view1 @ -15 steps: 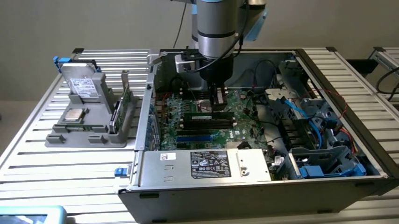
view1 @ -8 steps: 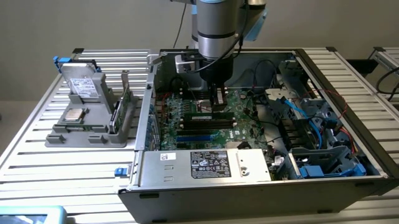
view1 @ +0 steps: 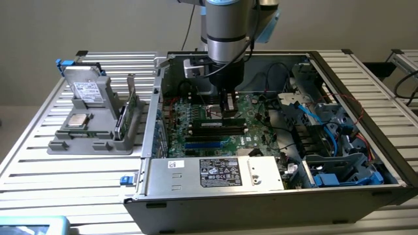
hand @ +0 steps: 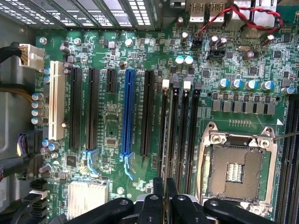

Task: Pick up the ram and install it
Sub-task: 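Insert the ram into the slot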

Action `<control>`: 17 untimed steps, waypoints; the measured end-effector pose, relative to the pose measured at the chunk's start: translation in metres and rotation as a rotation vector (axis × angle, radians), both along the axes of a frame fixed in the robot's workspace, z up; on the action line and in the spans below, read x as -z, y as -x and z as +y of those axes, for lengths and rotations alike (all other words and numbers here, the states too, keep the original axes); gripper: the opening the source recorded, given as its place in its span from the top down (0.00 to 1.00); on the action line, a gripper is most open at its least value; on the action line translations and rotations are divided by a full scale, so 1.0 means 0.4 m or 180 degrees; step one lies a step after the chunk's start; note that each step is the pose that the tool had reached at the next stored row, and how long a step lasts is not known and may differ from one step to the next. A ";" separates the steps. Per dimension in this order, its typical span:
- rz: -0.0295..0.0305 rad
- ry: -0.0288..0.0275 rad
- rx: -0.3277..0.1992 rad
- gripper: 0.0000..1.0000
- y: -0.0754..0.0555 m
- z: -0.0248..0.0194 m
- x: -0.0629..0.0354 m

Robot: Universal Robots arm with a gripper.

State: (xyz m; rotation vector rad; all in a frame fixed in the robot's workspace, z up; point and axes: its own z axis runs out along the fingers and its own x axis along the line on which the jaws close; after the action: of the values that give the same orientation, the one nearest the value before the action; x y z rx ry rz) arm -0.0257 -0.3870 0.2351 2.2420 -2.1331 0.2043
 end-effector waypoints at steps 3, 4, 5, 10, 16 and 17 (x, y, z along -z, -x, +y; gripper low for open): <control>-0.0002 0.0000 0.0000 0.86 0.000 0.000 0.003; -0.0002 0.0000 0.0000 0.86 0.000 0.000 0.004; -0.0002 0.0000 0.0000 0.86 0.000 0.000 0.005; -0.0002 0.0001 0.0000 0.86 0.000 0.000 0.008; -0.0003 0.0000 0.0000 0.86 0.000 -0.003 0.010; -0.0004 0.0000 0.0000 0.86 0.000 -0.003 0.010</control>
State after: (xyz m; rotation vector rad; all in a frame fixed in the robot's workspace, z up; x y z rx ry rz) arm -0.0258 -0.3883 0.2309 2.2424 -2.1337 0.2056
